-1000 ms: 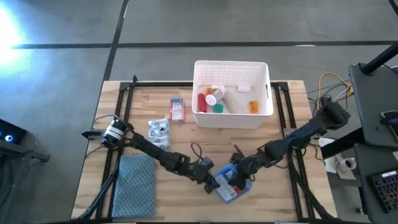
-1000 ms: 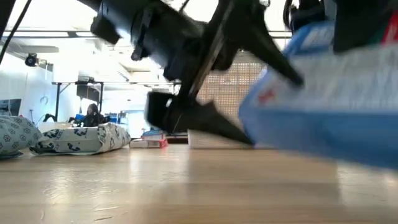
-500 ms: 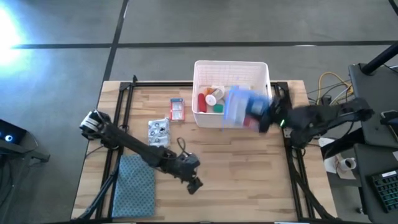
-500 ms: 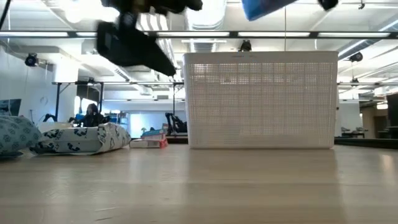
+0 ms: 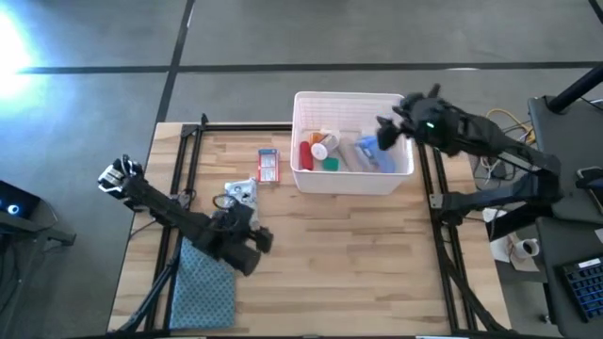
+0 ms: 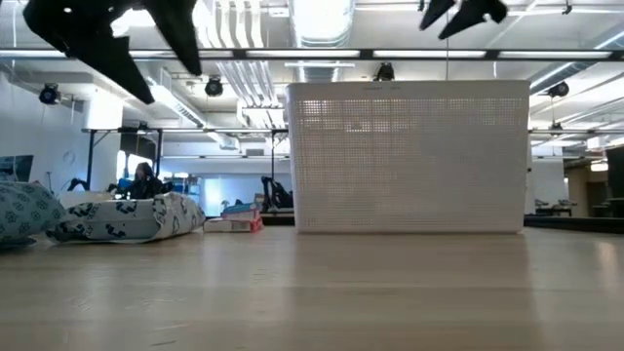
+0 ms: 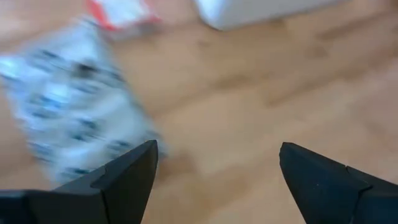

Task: Pick & place medical supplies in basket/bin
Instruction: Put the blue first aid kit into the bin, then put the white mailer bag into the bin

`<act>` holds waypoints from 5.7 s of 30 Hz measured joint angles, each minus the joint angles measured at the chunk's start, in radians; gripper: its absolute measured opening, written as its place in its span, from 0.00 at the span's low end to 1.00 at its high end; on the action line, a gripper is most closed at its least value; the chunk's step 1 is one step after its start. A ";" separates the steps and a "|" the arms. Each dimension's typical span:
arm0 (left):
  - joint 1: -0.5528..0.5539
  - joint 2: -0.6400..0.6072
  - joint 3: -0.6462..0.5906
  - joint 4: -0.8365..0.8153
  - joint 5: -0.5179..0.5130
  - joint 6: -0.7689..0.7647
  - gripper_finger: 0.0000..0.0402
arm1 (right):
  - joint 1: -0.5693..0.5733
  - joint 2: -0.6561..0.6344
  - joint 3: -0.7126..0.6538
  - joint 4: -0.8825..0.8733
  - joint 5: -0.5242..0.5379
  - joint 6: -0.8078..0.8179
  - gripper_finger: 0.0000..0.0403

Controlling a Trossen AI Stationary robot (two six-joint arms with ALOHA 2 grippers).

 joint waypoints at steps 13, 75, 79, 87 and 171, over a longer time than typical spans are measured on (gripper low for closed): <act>0.233 -0.043 -0.077 -0.340 0.253 0.101 0.78 | 0.046 0.075 0.175 -0.122 0.041 -0.045 0.75; 0.291 -0.707 -1.147 0.903 0.128 -0.095 0.78 | 0.304 1.219 0.370 0.708 -0.528 0.755 0.59; 0.291 -0.699 -1.147 0.906 0.124 -0.094 0.78 | 0.300 1.206 0.371 0.707 -0.469 0.732 0.57; 0.292 -0.696 -1.175 0.974 0.056 -0.089 0.78 | 0.264 1.215 0.370 0.699 -0.465 0.735 0.57; 0.706 0.085 0.399 0.796 0.376 1.334 0.34 | 0.605 0.348 0.158 -0.106 0.021 0.339 0.57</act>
